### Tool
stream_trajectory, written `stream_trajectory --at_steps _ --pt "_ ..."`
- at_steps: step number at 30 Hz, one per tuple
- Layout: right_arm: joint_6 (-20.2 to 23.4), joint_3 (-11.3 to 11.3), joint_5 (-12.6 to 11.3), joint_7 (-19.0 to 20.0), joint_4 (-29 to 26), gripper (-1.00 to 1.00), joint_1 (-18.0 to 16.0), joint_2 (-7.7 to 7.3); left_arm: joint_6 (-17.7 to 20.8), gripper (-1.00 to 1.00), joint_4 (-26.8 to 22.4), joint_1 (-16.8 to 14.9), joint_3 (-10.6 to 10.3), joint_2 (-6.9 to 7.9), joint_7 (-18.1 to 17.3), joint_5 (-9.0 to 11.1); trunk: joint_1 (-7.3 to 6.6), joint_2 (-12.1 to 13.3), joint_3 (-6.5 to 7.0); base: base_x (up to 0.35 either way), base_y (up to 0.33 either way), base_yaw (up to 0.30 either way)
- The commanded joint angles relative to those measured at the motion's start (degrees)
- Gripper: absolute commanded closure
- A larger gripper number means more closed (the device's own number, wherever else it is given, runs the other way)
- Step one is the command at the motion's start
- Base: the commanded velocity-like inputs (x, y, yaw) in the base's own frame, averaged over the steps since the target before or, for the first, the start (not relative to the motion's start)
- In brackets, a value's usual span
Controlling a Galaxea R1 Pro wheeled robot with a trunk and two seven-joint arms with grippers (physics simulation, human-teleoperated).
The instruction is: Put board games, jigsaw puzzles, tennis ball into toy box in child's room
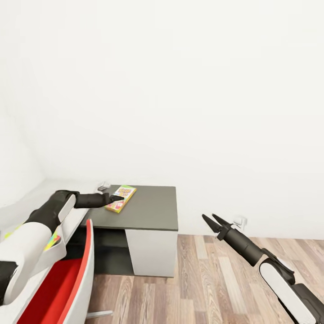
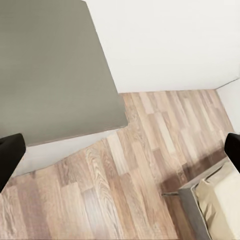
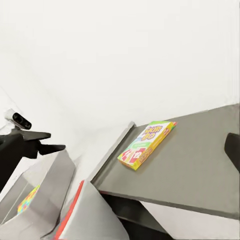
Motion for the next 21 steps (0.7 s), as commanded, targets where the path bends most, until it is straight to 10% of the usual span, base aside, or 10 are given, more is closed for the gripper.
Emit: stream_trajectory --at_steps 1,7,21 --pt "0.37 -0.61 -0.59 0.10 0.90 -1.00 -0.07 -0.06 0.45 -1.00 -1.53 -0.05 0.33 -0.01 1.72 0.35 0.04 -0.12 -0.08 0.000 0.000 -0.239" --pt "0.01 -1.95 -0.49 0.00 2.84 -1.00 -0.07 -0.11 1.55 -1.00 -4.43 -0.11 2.56 -1.41 8.15 0.31 0.04 -0.12 0.06 0.000 0.000 -0.107" --pt "0.06 -2.25 -0.20 -0.38 4.07 -1.00 -0.07 0.41 1.72 -1.00 -4.97 -0.24 12.16 -6.70 46.25 0.57 0.04 -0.12 0.08 0.000 0.000 -0.006"
